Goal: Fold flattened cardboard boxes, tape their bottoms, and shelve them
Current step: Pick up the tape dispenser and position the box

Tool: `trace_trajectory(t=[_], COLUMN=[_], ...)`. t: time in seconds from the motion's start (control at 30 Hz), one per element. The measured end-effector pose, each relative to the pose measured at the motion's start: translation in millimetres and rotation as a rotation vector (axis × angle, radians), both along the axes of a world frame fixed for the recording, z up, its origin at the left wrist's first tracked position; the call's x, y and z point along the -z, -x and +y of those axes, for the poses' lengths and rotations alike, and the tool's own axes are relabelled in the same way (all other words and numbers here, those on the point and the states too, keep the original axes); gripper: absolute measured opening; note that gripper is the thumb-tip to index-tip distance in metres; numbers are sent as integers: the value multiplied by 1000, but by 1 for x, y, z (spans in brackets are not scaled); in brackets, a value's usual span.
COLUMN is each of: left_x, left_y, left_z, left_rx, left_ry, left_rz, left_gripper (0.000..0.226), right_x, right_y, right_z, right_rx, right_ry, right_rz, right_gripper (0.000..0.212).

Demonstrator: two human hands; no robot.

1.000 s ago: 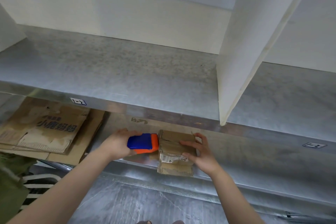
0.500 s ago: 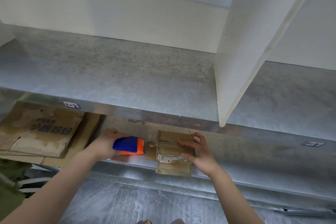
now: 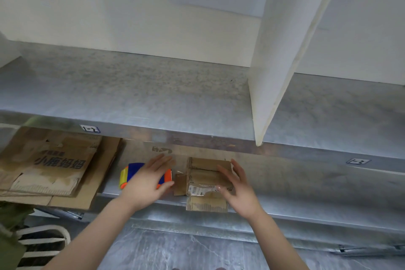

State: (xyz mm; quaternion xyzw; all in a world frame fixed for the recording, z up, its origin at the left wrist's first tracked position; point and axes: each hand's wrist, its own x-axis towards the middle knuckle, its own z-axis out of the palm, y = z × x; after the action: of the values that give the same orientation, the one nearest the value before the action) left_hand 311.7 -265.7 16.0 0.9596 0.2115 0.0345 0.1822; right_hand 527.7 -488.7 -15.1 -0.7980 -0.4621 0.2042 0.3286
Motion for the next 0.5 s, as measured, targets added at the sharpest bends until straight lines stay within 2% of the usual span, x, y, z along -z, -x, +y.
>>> trace_trajectory(t=[0.1,0.17,0.23,0.3,0.4,0.5], left_x=[0,8,19,30,35,33], left_y=[-20,-30,-33,-31,-28,-32], left_z=[-36,-52,-58,-63,-75,-81], left_rx=[60,31,-70,-137,-176,-267], left_ry=[-96,-112,23,225,493,661], left_rz=[-47,-68,-5,44,-34,-162], left_gripper=[61,61,66,64,65,65], right_x=[-2,-2,1,1,4,5], right_y=[6,10,14,18,20,19], right_z=[-4,-6,-5,-3,-1,1], right_rx=[29,42,65,85,150,227], right_ry=[28,48,29,6,-6,-46], right_rz=[-110,-127,-73,-4,78,126], right_gripper=[53,64,67,51,49,54])
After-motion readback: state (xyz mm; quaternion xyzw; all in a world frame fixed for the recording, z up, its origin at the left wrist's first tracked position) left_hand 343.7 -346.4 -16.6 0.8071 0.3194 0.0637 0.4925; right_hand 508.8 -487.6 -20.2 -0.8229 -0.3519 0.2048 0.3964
